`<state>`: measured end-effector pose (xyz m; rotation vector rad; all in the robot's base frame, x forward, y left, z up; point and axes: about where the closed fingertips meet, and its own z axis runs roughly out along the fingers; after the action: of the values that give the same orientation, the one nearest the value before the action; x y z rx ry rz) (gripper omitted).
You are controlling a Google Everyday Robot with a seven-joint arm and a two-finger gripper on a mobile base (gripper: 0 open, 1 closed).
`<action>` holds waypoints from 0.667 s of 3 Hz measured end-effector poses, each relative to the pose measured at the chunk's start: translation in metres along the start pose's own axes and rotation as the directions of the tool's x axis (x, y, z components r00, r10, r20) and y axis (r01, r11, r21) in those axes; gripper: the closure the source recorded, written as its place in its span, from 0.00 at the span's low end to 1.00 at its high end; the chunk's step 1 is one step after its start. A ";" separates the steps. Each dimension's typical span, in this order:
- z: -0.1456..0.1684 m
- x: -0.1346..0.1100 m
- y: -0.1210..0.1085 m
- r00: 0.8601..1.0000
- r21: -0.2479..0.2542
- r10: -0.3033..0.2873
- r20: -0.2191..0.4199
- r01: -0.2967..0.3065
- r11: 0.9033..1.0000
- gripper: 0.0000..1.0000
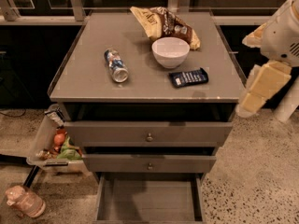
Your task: Place redbull can into bottom drawer
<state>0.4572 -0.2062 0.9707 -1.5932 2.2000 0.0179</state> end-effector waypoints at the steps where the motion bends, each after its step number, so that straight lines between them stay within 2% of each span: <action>1: 0.036 -0.049 -0.040 0.975 -0.040 0.097 0.198 -0.091 0.995 0.00; 2: 0.030 -0.110 -0.084 0.951 -0.018 0.094 0.295 -0.093 0.995 0.00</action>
Offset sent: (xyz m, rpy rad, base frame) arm 0.1894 0.1310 0.0910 0.3747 -0.1782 0.0237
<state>0.5709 -0.1283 1.0006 -1.3841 2.0384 0.2714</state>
